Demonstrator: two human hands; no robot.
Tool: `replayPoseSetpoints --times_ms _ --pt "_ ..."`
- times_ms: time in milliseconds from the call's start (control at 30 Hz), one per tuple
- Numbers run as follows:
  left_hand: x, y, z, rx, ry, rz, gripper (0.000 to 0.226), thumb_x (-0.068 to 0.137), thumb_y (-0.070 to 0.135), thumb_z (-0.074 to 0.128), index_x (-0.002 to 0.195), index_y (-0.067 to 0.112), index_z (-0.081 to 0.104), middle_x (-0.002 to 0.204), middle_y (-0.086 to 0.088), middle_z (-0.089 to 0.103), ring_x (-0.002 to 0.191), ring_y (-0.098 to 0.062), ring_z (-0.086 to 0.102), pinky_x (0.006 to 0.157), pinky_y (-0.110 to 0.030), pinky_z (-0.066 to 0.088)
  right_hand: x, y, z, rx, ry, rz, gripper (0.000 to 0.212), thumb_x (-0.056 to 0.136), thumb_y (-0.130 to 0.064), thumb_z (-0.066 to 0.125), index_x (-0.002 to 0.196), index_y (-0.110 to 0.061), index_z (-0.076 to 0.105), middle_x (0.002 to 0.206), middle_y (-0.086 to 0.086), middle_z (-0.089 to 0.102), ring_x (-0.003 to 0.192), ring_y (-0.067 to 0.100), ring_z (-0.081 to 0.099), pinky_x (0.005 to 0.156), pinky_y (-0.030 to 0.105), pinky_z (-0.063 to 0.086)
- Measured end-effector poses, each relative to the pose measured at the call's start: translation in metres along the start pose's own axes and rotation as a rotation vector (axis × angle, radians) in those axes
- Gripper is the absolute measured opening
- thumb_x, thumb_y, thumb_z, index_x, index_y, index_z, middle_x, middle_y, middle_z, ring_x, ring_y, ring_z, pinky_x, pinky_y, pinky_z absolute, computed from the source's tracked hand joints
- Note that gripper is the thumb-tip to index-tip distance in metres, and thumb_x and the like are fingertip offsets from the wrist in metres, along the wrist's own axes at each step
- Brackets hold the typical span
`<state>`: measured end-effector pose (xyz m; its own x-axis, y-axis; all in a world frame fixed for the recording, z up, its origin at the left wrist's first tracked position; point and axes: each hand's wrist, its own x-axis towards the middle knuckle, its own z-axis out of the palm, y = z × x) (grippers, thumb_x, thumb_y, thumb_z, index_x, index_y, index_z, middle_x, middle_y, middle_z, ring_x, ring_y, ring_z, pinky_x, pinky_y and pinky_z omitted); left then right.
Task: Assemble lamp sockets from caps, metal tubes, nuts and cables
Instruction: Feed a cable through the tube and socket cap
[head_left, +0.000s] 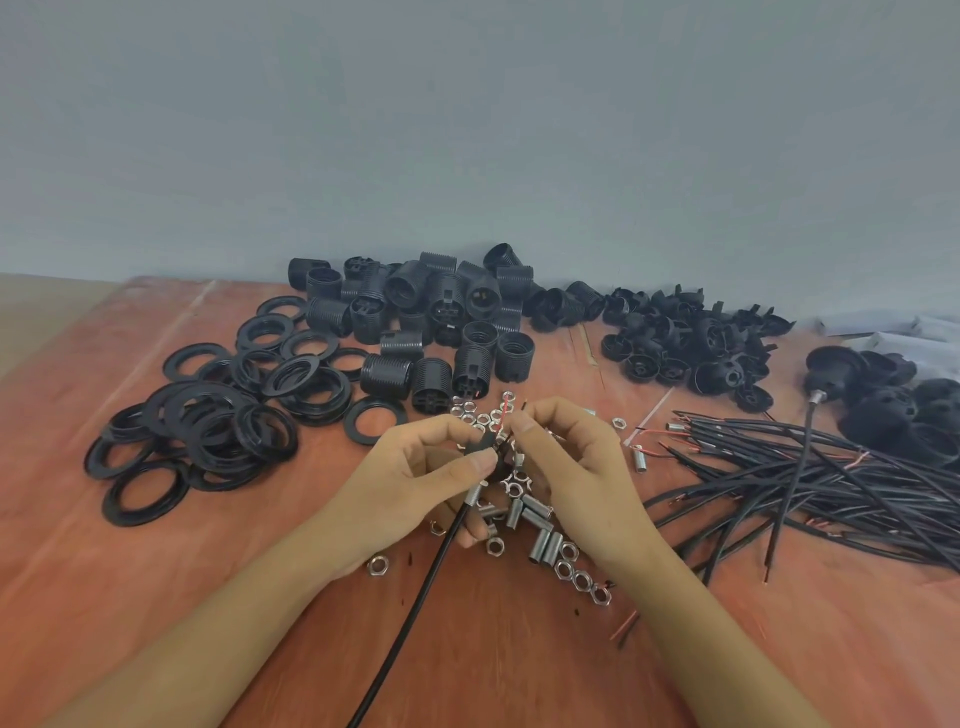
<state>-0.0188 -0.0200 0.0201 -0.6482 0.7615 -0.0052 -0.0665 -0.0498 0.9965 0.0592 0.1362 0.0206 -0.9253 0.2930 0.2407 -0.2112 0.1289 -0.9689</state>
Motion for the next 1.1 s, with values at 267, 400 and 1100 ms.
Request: replayPoseSetpoints --times_ms 267,400,1100 --pt "-0.0012 -0.0004 0.0028 0.026 0.047 0.038 0.026 0.086 0.033 0.061 0.062 0.022 0.061 0.060 0.001 0.063 0.043 -0.017 0.059 0.029 -0.017 0.033 -0.0043 0.0003 0.0096 -0.117 0.017 -0.045 0.022 0.090 -0.028 0.057 0.074 -0.013 0.059 0.063 0.007 0.056 0.059 0.024 0.047 0.058 0.038 0.044" --pt "0.0015 0.0004 -0.0018 0.001 0.117 0.021 0.030 0.095 0.016 0.055 0.066 0.021 0.063 0.076 -0.006 0.071 0.049 -0.021 0.061 0.030 -0.019 0.035 -0.0017 -0.0004 0.0080 -0.103 0.126 -0.031 0.024 0.094 -0.017 0.064 0.070 -0.021 0.062 0.064 -0.010 0.055 0.062 0.012 0.046 0.060 0.025 0.041" --pt "0.0048 -0.0019 -0.0037 0.119 0.304 0.172 0.020 0.082 0.021 0.069 0.079 0.002 0.067 0.052 -0.013 0.057 0.031 -0.013 0.033 0.031 -0.015 0.026 -0.0013 0.0083 0.0062 -0.174 0.150 -0.074 0.015 0.092 -0.020 0.067 0.080 -0.029 0.067 0.072 0.000 0.065 0.060 0.022 0.051 0.058 0.033 0.048"
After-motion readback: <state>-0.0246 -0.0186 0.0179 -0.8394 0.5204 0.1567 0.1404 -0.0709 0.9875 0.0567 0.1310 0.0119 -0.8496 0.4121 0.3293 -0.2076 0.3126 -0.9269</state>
